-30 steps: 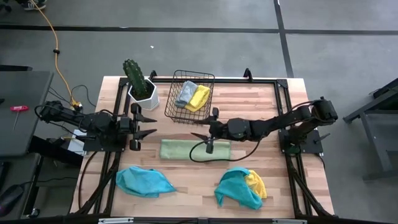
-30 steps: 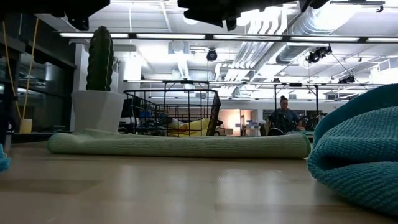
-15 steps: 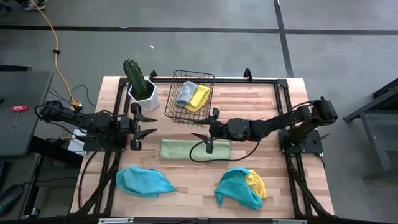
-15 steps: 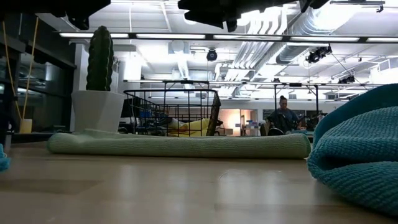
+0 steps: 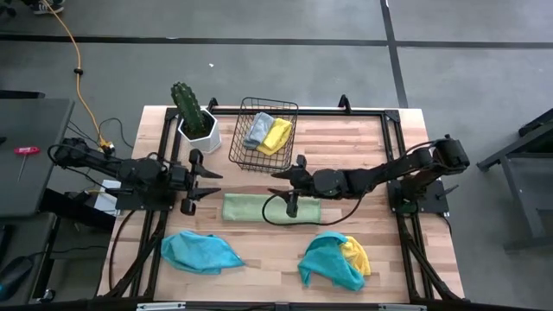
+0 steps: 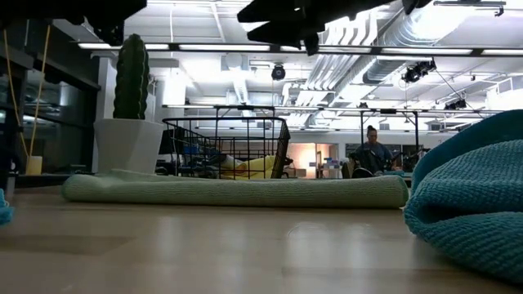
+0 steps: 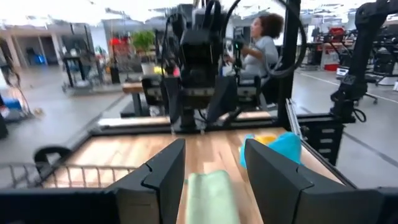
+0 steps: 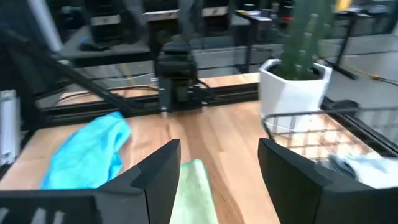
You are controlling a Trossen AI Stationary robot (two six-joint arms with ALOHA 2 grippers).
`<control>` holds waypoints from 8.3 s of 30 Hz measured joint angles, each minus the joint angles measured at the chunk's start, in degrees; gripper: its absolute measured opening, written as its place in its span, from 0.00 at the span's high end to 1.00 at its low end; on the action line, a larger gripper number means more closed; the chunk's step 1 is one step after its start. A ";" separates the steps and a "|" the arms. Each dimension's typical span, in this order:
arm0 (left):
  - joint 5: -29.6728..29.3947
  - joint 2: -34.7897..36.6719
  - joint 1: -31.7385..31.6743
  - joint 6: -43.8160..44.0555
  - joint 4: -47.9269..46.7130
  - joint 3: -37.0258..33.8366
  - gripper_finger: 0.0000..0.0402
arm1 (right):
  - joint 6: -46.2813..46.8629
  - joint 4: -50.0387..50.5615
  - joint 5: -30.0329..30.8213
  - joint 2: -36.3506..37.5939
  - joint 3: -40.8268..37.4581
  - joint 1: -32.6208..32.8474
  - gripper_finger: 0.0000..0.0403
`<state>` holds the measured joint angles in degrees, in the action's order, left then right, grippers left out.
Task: Fold microfiber towels
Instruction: Fold the green microfiber cloth
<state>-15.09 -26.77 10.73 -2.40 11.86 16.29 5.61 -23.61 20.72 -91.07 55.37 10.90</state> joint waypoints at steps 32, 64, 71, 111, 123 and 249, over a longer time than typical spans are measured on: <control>-32.19 -28.42 21.19 6.77 6.05 9.33 0.61 | 37.03 37.81 19.34 6.01 0.04 9.38 0.48; -8.29 -33.73 6.58 72.75 -49.21 9.31 0.62 | 53.32 52.95 16.66 5.99 0.04 8.98 0.48; -4.52 -37.83 6.45 71.95 -48.04 9.31 0.73 | 56.64 56.06 11.61 5.99 0.04 9.03 0.48; -1.99 -41.76 5.41 65.16 -41.90 9.31 1.00 | 81.99 53.37 10.09 -14.91 0.15 15.85 0.48; -1.99 -41.76 5.41 65.18 -41.94 9.29 1.00 | 81.04 47.30 13.36 -15.89 -0.02 15.68 0.68; 1.09 -63.12 -2.49 45.08 -21.15 18.36 1.00 | 53.27 38.39 19.36 0.23 0.11 18.76 1.00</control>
<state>-14.01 -89.89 8.23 42.68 -9.29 34.65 58.88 14.78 40.08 -90.84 55.48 29.66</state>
